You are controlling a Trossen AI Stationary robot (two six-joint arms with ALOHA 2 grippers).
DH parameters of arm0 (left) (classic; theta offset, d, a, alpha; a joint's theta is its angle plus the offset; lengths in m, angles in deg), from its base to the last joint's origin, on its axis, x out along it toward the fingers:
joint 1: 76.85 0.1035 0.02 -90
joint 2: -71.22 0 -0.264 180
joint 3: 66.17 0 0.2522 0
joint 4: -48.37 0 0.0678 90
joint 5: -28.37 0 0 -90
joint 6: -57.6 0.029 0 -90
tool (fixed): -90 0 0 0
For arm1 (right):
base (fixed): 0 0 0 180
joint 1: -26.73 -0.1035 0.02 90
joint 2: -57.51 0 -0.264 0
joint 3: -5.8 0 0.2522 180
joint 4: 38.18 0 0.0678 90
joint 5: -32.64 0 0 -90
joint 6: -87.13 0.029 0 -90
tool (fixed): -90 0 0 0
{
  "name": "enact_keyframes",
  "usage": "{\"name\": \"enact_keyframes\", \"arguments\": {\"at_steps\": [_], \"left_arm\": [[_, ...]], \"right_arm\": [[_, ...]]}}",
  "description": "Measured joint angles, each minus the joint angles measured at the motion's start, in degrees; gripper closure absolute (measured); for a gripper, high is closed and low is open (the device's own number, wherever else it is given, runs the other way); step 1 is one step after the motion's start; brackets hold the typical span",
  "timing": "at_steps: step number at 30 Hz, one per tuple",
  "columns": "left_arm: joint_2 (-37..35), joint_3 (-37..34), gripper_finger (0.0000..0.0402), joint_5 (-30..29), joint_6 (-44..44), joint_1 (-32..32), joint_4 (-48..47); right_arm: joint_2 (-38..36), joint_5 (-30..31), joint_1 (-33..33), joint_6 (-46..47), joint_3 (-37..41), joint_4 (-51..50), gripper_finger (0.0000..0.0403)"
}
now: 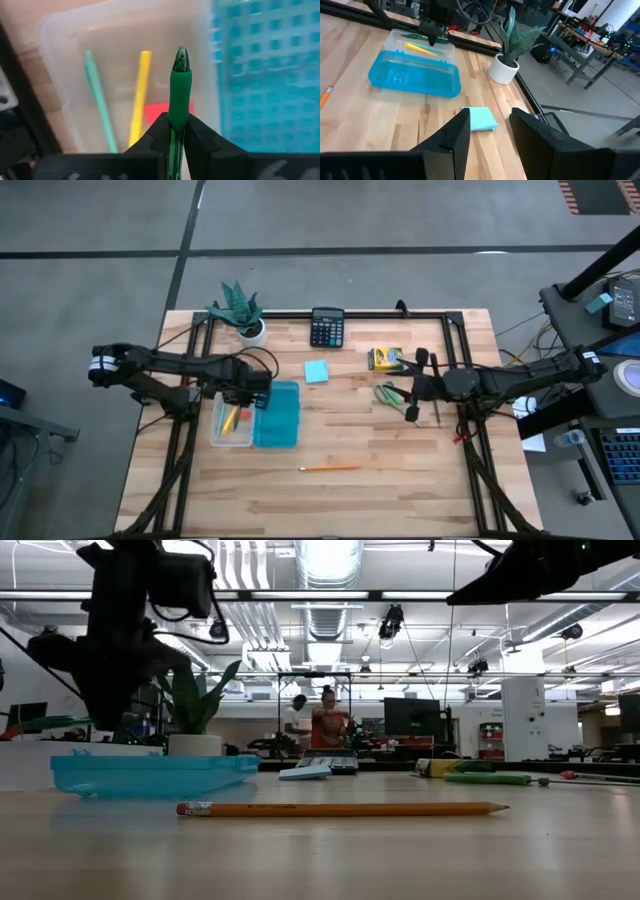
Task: Pack school essentials
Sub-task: Put the green pen into the blue supply box, then put the blue pencil into the blue supply box
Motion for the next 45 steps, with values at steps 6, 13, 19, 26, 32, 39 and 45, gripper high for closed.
{"name": "enact_keyframes", "arguments": {"at_steps": [6,13,19,26,32,39,45], "left_arm": [[0.0,-3.2,0.0389,0.1,-0.5,0.8,6.4],[0.0,-5.5,0.0389,0.4,-1.7,1.9,7.7],[0.3,-7.4,0.0389,0.4,-1.8,2.3,10.4],[1.4,-7.7,0.0389,0.5,-1.8,2.6,10.9],[3.0,-7.9,0.0382,1.7,-1.8,2.6,11.1],[4.4,-7.8,0.0355,1.7,-1.7,2.6,11.1],[4.3,-7.6,0.0352,1.9,-1.5,2.6,10.5]], "right_arm": [[-0.4,0.0,0.0,0.0,0.1,0.0,0.0271],[-0.4,0.0,0.0,-0.1,0.1,0.0,0.0271],[-0.4,0.1,0.0,-0.5,0.1,0.1,0.0271],[-0.4,0.1,0.0,-0.6,0.1,0.1,0.0271],[-0.4,0.1,0.0,-1.0,0.1,0.1,0.0271],[-0.4,0.1,0.0,-1.0,0.1,0.1,0.0271],[-0.4,0.1,0.0,-1.0,0.1,0.1,0.0271]]}}
